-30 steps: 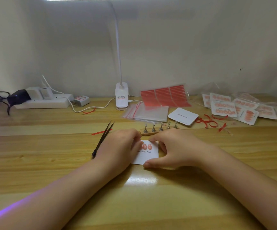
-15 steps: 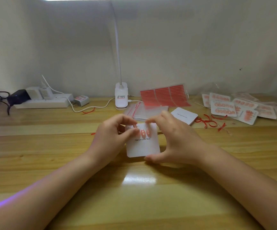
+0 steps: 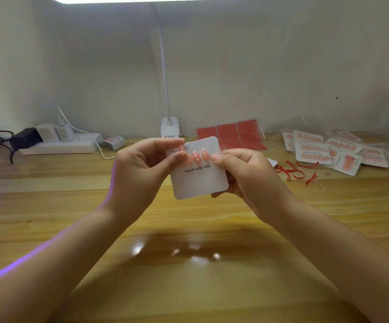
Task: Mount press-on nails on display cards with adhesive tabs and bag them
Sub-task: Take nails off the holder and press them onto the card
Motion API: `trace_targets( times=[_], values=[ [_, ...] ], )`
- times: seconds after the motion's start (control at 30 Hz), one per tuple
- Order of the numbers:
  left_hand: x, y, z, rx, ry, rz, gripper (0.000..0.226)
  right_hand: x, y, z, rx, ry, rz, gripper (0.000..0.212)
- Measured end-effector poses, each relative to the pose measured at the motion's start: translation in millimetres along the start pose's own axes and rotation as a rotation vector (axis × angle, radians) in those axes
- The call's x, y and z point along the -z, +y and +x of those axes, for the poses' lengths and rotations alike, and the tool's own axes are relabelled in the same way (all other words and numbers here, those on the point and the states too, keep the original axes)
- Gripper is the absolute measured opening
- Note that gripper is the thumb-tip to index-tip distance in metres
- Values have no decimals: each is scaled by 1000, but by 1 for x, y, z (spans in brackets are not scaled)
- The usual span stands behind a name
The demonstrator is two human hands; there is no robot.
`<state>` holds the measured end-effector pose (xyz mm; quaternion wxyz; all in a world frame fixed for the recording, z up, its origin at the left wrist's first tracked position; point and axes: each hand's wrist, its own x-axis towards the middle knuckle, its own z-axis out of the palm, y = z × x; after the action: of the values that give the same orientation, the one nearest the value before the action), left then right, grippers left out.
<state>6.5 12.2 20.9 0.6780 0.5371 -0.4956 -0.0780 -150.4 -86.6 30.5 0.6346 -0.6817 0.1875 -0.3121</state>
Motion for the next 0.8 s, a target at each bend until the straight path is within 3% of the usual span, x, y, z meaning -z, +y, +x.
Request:
trace_targets(
  times=[0.23,0.47,0.8],
  values=[
    [2,2,-1,-56,4,107,27,-2,-3,-2,-20,1,12,27],
    [3,6,-3,-315,80,433,24,-5,-1,-3,42,71,-124,29],
    [-4,19,-10,-446,68,381,14,-15,-5,-10,92,38,-196,31]
  ],
)
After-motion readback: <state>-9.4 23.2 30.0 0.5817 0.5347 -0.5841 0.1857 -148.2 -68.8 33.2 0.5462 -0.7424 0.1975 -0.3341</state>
